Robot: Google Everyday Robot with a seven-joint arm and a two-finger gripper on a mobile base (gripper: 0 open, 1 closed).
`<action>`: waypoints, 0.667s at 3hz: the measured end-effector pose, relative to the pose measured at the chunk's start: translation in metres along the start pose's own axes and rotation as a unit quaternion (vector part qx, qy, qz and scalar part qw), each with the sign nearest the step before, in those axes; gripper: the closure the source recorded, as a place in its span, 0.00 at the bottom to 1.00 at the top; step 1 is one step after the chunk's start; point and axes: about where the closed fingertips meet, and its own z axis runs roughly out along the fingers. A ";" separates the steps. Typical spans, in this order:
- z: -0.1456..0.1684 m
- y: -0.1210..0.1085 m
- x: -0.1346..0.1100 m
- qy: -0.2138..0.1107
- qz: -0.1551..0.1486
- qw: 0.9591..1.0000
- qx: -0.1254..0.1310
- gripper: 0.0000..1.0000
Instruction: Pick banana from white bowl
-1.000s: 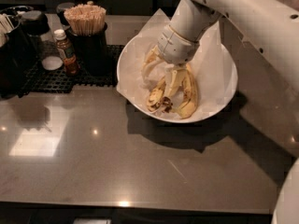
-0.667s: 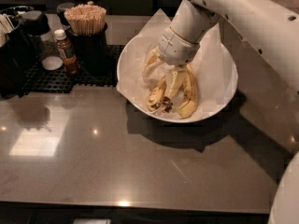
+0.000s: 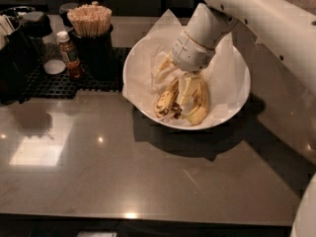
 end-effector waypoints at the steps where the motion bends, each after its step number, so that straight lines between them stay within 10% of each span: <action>1: 0.001 0.003 0.004 -0.003 0.006 1.000 0.002 0.41; 2: 0.006 0.000 0.004 -0.007 0.005 1.000 -0.004 0.42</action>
Offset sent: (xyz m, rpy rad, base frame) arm 0.0009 -0.0015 -0.0104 -0.0019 0.0415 0.0104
